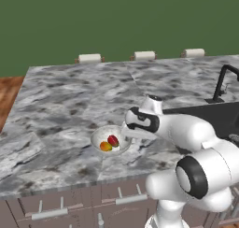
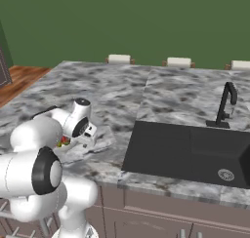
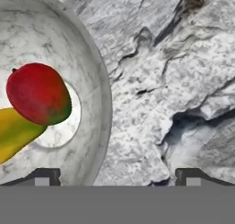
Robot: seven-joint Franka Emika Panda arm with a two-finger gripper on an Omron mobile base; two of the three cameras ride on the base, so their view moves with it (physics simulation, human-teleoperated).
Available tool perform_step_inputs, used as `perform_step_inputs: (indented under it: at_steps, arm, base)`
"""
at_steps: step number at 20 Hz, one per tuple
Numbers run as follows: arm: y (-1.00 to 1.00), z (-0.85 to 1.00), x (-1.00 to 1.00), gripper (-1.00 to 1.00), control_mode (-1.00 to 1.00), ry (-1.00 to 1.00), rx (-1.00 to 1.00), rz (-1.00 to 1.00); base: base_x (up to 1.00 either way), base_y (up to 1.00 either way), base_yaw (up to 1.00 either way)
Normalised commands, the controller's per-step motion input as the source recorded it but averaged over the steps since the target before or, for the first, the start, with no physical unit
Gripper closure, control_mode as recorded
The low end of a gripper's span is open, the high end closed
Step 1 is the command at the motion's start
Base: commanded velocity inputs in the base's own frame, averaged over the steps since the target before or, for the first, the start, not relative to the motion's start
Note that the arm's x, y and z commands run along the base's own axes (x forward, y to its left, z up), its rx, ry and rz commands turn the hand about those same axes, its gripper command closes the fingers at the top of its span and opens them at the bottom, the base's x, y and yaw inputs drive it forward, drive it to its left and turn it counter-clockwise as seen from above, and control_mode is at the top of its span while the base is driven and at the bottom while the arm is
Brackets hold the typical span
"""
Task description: Dump the mangos from the bowl so the bowl can be washed. Place the bowl in the sink after clearing the leftovers.
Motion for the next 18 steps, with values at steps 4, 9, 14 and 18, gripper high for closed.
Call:
perform_step_inputs:
  at_steps: [4, 9, 14, 18]
  arm:
    - [0.23, -0.24, 0.33, -1.0, -1.0, 0.0, 0.06, -0.07]
    - [0.19, -0.14, 0.31, -1.0, -1.0, 0.0, 0.01, -0.05]
    - [0.07, -0.05, 0.14, 1.0, -1.0, 0.0, 0.0, -0.02]
    - [0.0, 0.0, 0.0, 1.0, -1.0, 0.0, 0.0, 0.0]
  base:
    - [0.0, 0.0, 0.0]
    - [0.0, 0.0, 0.0]
    - [0.0, 0.0, 0.0]
    - [0.0, 0.0, 0.0]
